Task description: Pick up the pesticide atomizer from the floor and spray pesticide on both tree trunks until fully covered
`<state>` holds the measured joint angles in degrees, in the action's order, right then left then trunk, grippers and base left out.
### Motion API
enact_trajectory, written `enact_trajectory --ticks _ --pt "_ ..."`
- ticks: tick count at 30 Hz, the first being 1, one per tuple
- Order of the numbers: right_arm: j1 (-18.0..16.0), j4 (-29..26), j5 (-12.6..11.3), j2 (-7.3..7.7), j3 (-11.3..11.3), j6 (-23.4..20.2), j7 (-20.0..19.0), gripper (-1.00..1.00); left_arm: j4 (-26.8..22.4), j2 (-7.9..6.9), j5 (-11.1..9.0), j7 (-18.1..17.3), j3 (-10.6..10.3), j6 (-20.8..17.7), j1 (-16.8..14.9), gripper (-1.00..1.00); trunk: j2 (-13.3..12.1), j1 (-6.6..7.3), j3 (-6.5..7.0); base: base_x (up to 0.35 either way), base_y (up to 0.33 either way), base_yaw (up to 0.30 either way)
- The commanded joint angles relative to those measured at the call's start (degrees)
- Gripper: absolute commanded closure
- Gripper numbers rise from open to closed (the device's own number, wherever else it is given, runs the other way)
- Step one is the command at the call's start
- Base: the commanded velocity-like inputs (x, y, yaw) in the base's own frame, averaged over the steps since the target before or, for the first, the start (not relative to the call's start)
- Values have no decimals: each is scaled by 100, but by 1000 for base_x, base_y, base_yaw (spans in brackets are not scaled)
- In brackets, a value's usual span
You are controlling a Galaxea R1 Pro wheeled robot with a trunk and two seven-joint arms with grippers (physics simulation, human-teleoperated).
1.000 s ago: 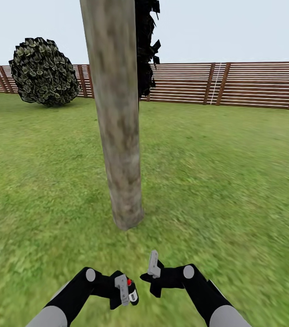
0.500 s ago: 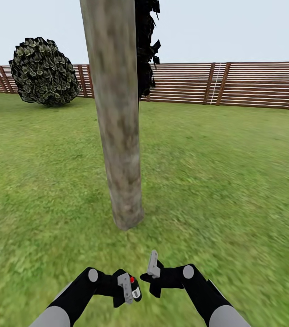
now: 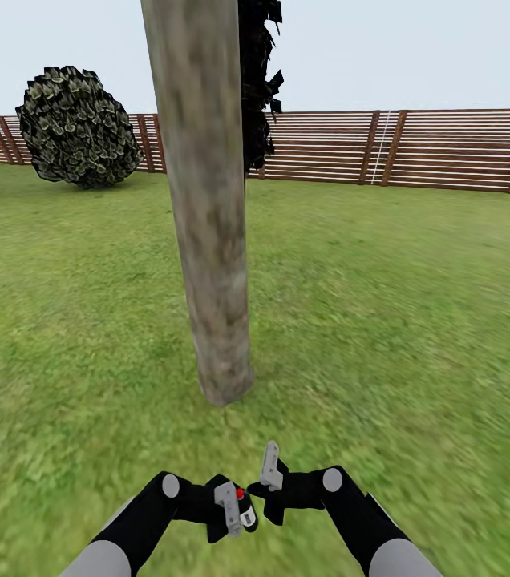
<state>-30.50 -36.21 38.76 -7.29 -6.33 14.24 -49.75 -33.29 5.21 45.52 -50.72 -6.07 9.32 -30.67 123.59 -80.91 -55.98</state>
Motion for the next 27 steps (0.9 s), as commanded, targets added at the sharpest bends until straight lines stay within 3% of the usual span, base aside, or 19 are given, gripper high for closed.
enact_trajectory --ticks 1,27 --pt "0 0 0 0 0 0 0 100 -1 2 -3 0 0 0 0 100 0 0 0 0 0 0" --pt "0 0 0 0 0 0 5 100 5 19 -61 -8 9 18 -2 100 0 0 0 0 0 0"
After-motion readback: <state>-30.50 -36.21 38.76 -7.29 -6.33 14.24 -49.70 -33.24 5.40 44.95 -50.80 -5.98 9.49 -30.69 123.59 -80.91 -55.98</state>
